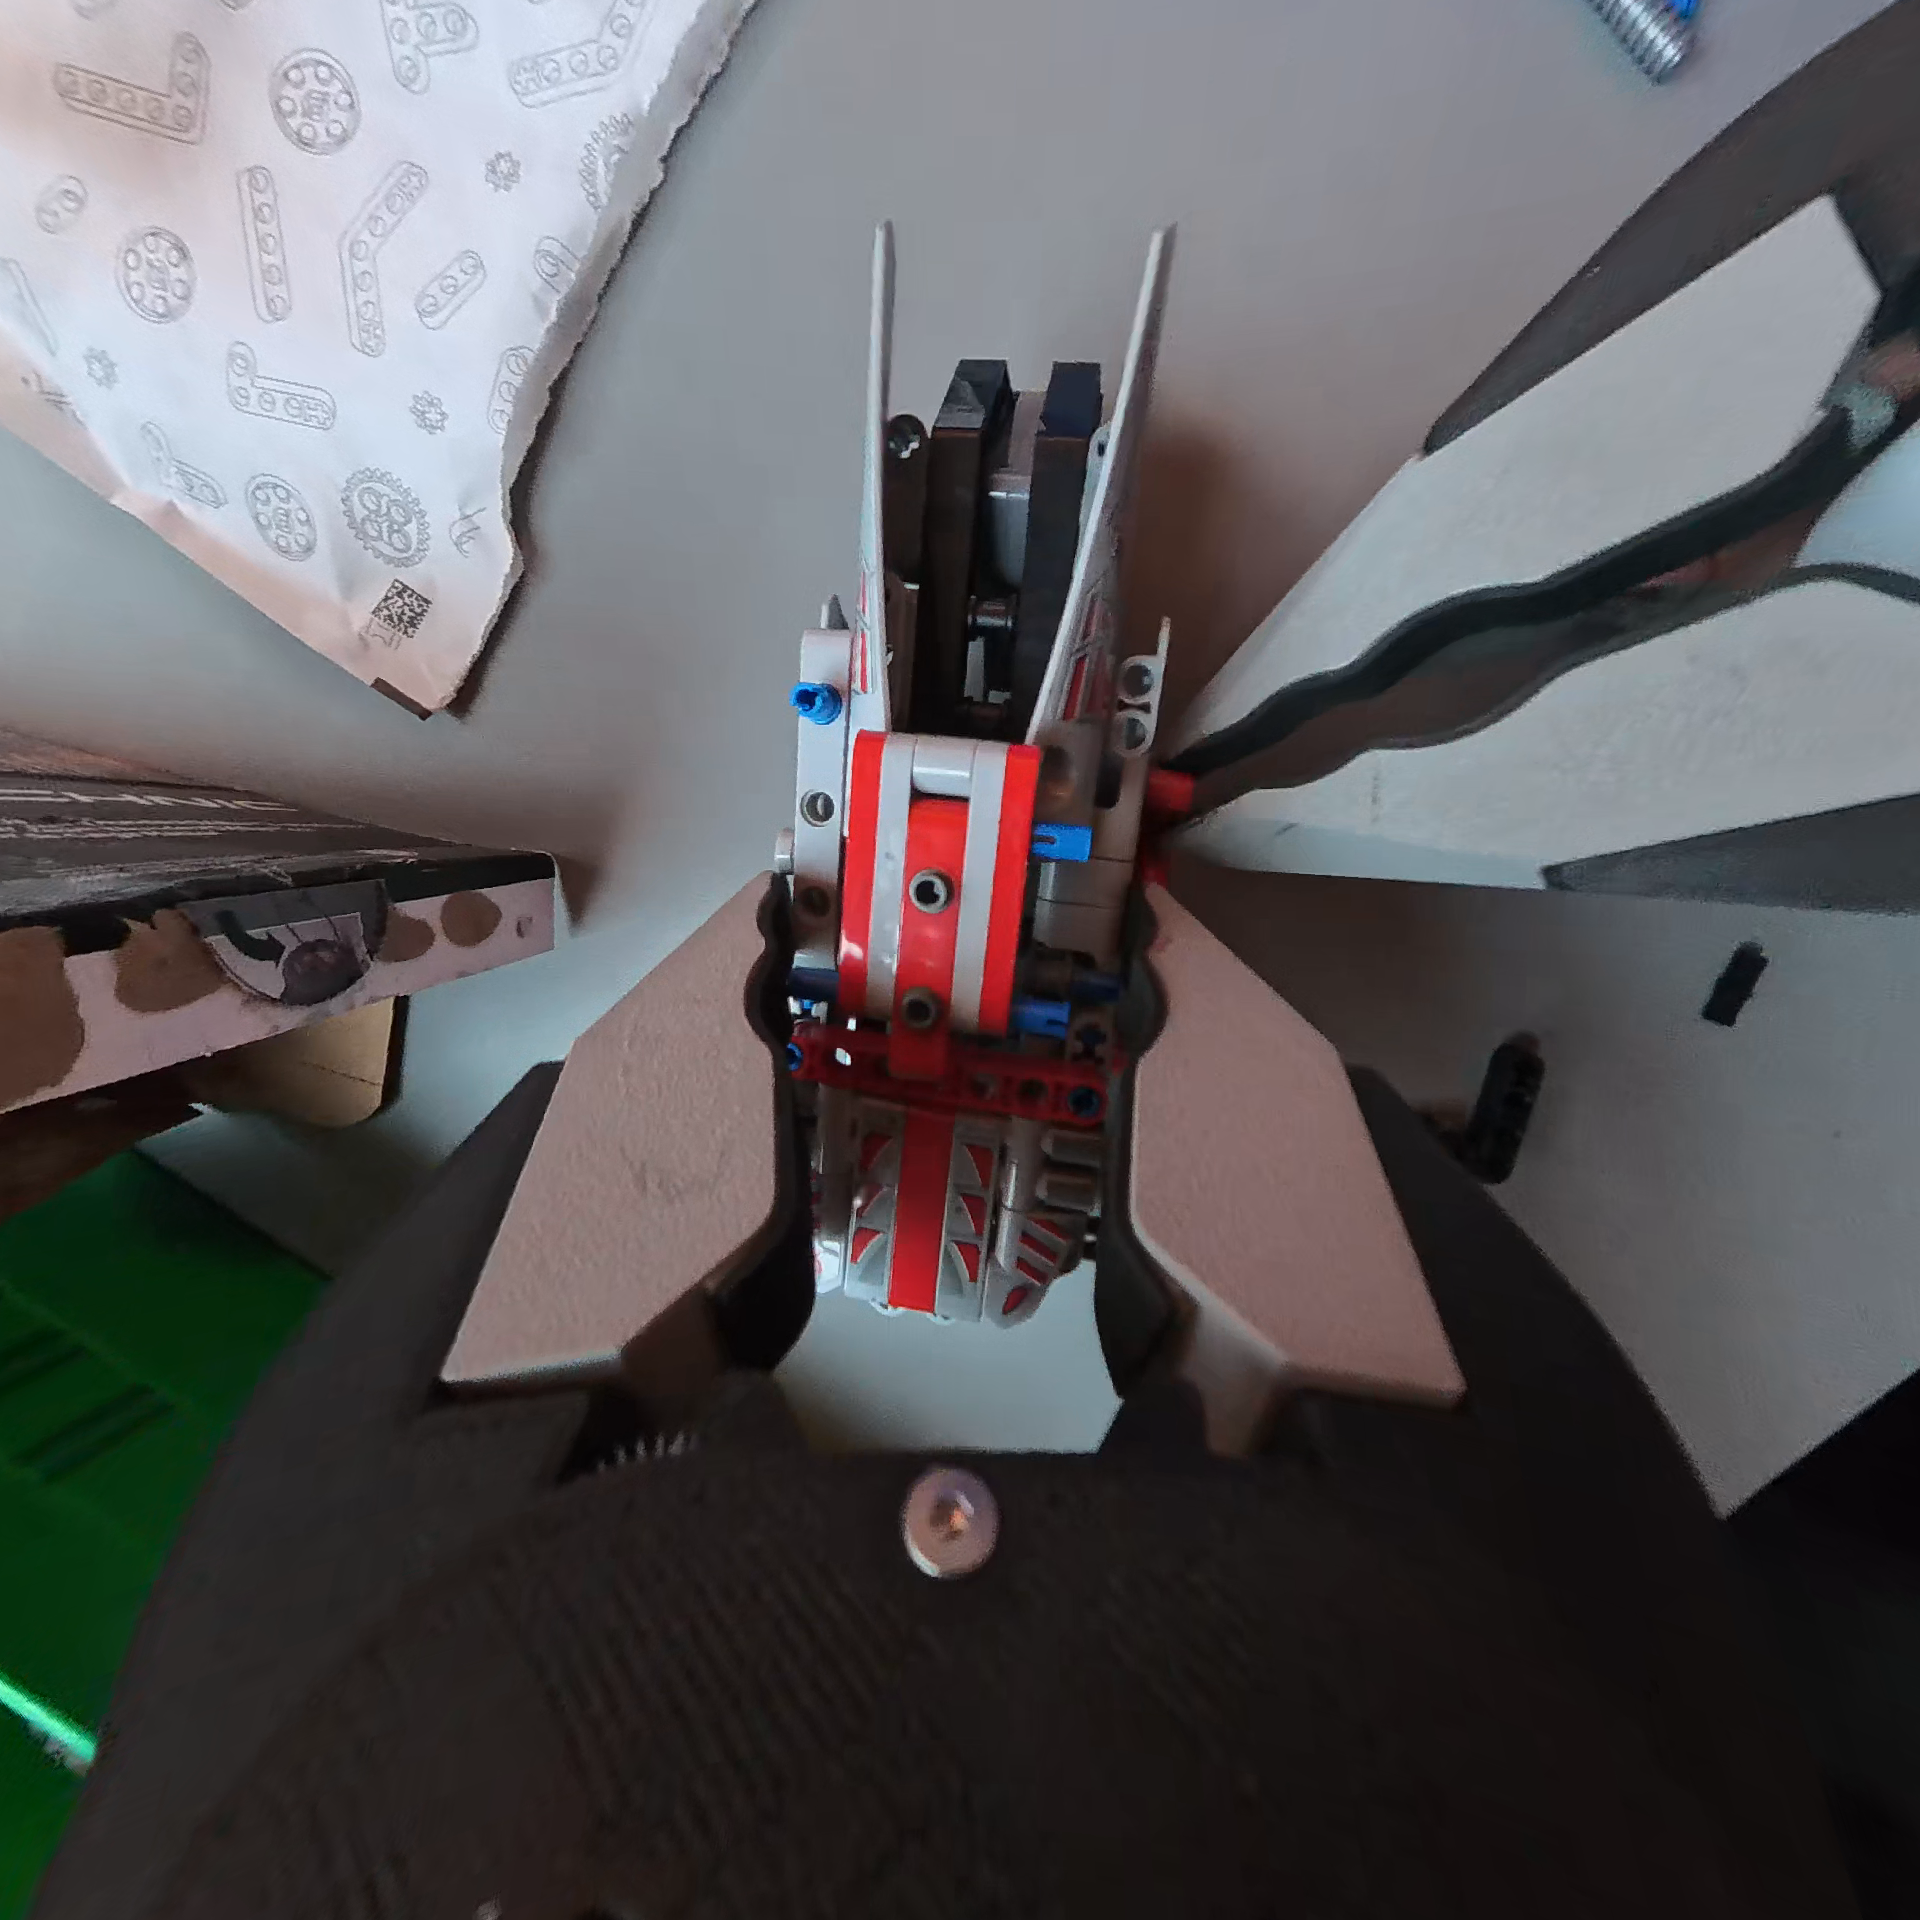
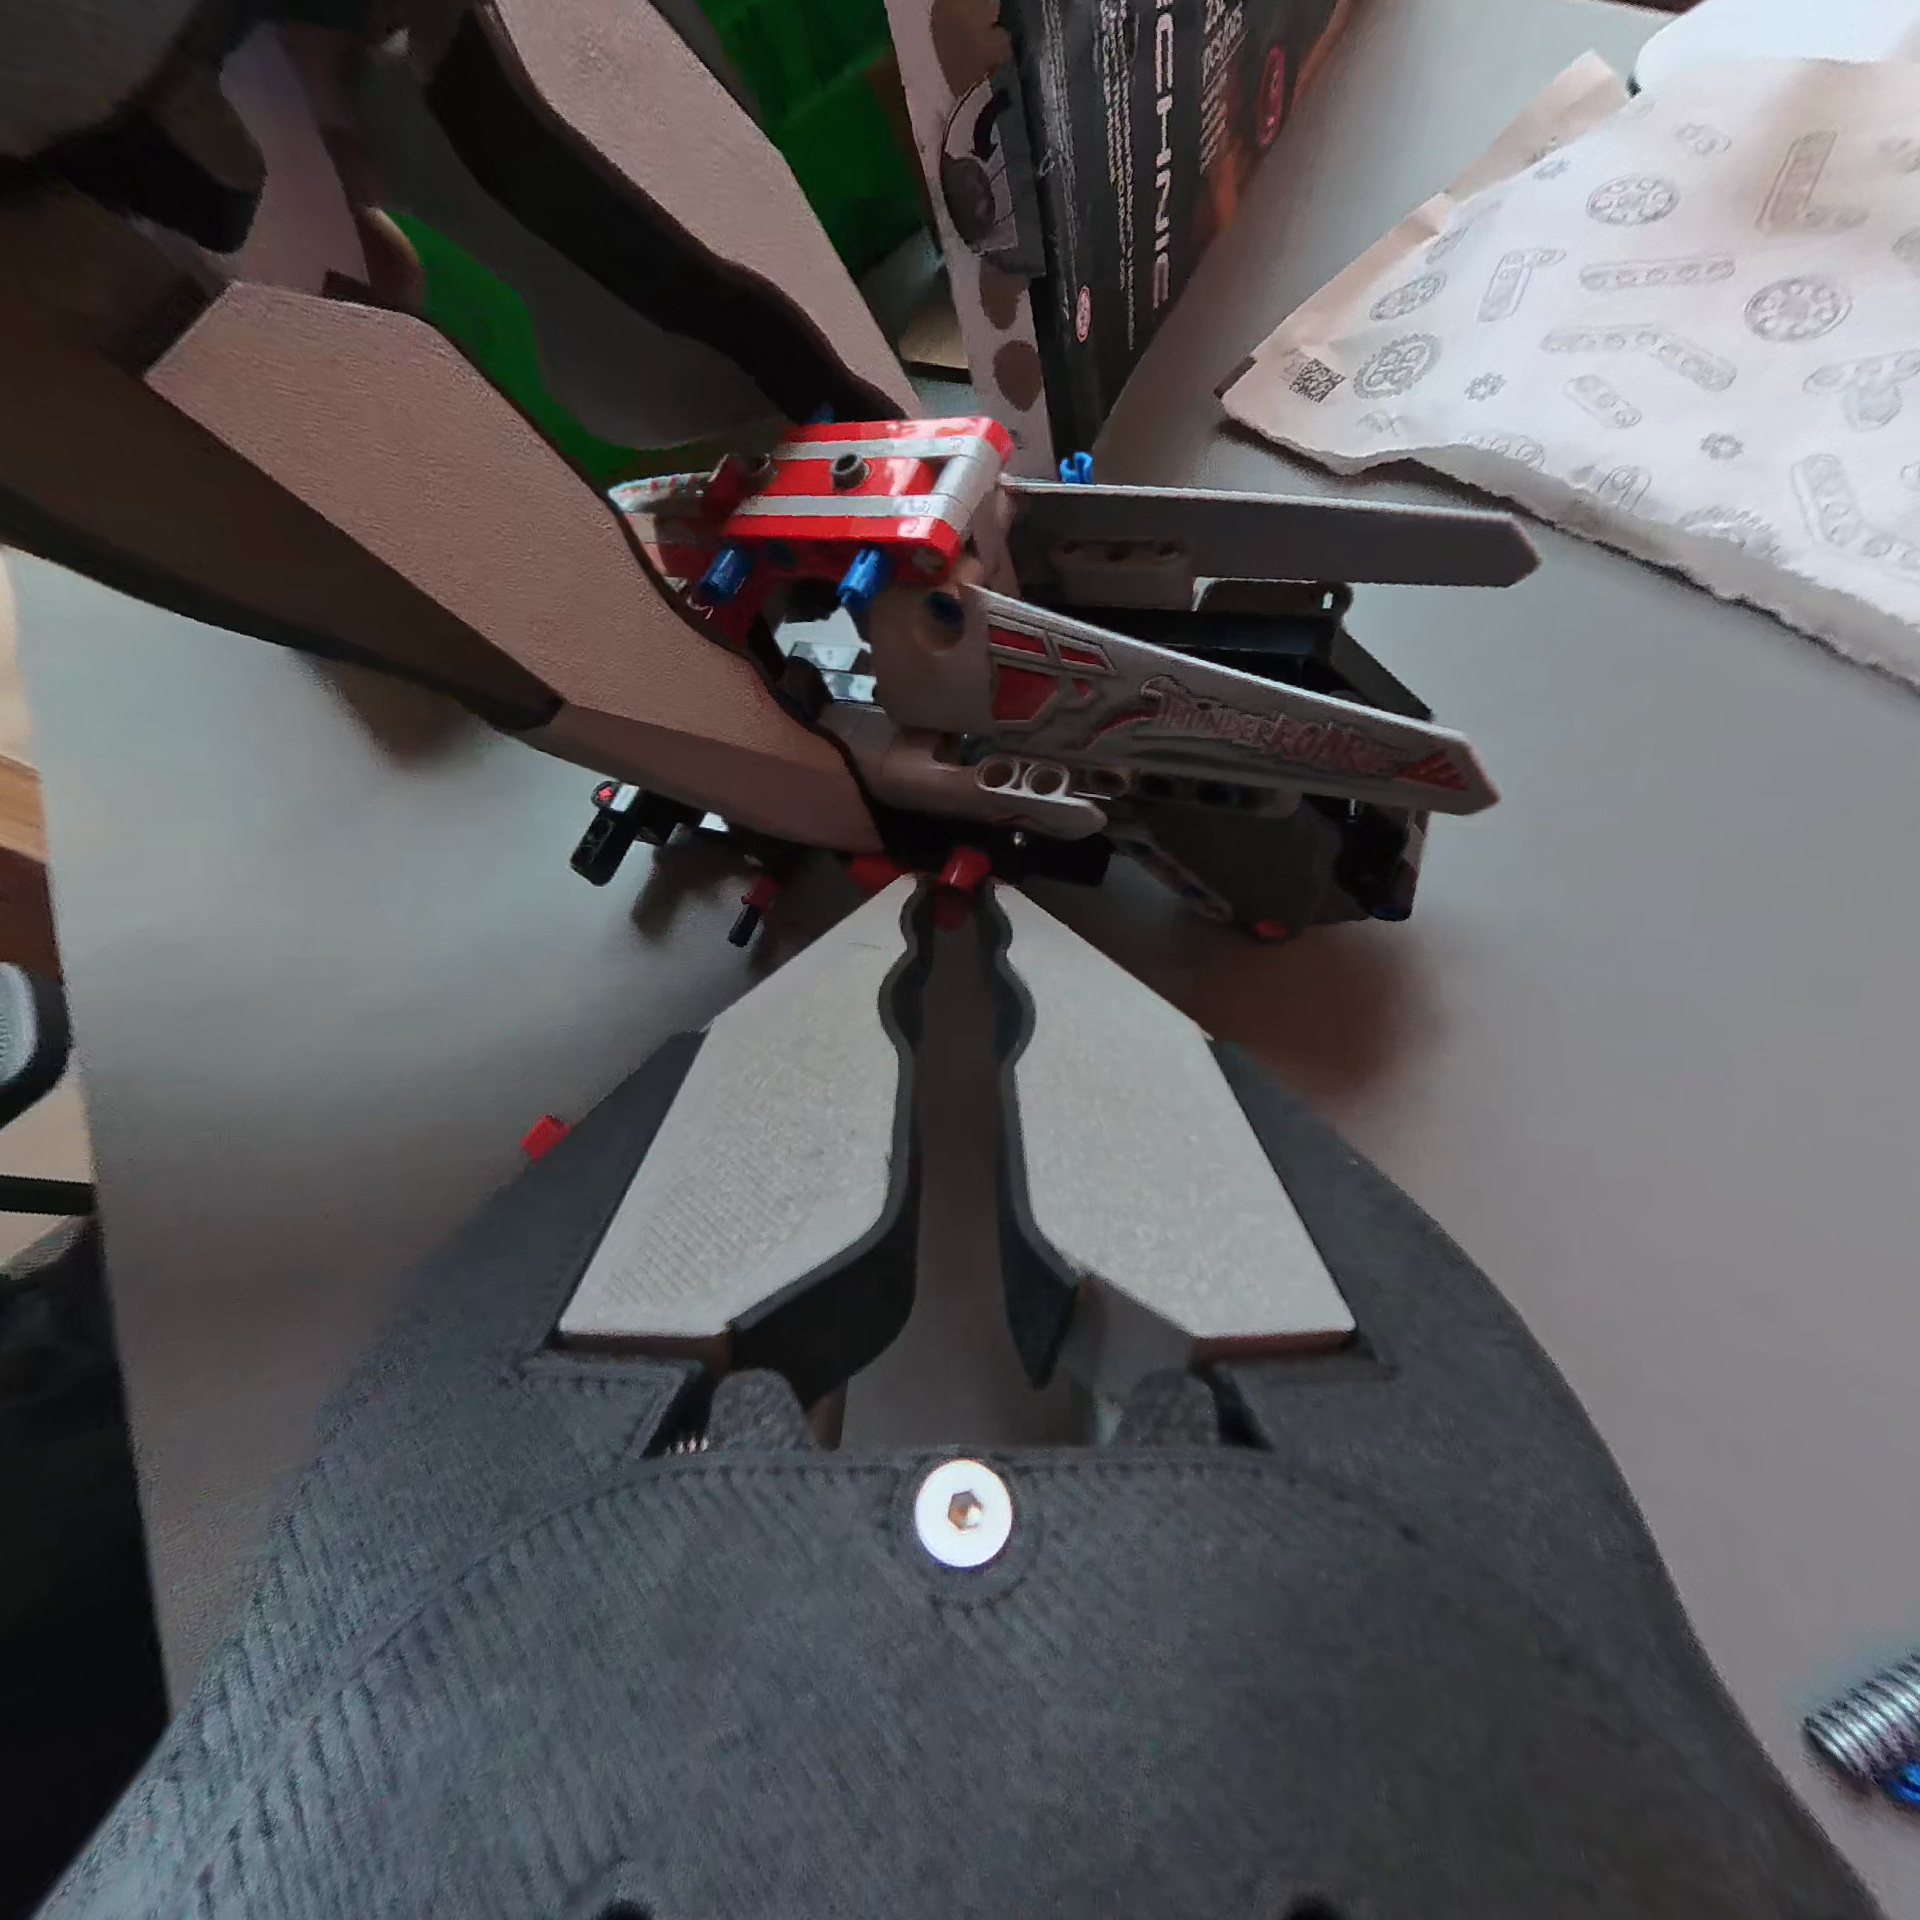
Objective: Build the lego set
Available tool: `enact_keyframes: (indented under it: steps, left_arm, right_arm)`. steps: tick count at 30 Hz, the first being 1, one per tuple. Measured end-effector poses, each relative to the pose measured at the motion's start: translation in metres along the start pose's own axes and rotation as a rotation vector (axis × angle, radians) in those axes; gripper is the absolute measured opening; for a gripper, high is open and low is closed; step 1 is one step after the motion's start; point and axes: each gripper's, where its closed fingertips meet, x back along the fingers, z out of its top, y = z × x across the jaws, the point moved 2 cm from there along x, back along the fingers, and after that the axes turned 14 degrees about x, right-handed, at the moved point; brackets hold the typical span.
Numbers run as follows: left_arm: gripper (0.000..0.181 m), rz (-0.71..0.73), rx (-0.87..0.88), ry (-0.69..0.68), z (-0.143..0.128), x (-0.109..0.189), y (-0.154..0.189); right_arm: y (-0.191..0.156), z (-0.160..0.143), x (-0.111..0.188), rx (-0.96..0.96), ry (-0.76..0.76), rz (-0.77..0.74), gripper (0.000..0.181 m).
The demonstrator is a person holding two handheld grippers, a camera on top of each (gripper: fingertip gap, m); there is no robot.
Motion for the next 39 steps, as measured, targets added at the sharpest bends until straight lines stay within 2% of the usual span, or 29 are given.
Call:
enact_keyframes:
  steps: [8,11,14,19,23,27,33,35,39]
  left_arm:
    - [0.063,0.061,-0.022,0.118,0.003,-0.003,-0.005]
    - [0.062,0.174,0.007,0.158,0.006,-0.003,-0.028]
    - [0.062,0.023,-0.009,0.144,0.002,-0.001,-0.014]
    - [0.063,0.025,-0.018,0.13,0.002,-0.002,-0.009]
    - [0.064,0.031,-0.041,0.143,0.001,-0.001,-0.009]
    - [0.07,0.044,-0.068,0.144,-0.006,0.003,-0.006]
    - [0.068,0.133,-0.104,0.267,-0.006,0.033,-0.003]
    - [0.062,0.09,-0.094,0.323,-0.006,0.044,0.009]
    - [0.041,-0.115,-0.117,0.438,-0.007,0.061,0.059]
  right_arm:
    - [0.004,-0.002,-0.002,0.042,-0.045,-0.017,0.003]
    - [-0.001,-0.013,0.001,0.057,-0.091,0.011,0.002]
    - [0.0,-0.004,0.01,0.062,-0.025,-0.021,0.003]
    - [0.006,-0.008,0.013,0.022,-0.026,-0.017,0.004]
    - [0.006,0.001,0.032,0.01,0.042,-0.001,0.003]
    - [0.015,-0.004,0.049,-0.075,0.049,0.026,0.004]
    - [0.015,0.0,0.066,-0.352,0.167,0.269,0.004]
    - [0.013,0.001,0.067,-0.398,0.191,0.321,0.004]
    - [0.005,0.005,0.067,-0.399,0.204,0.354,0.004]
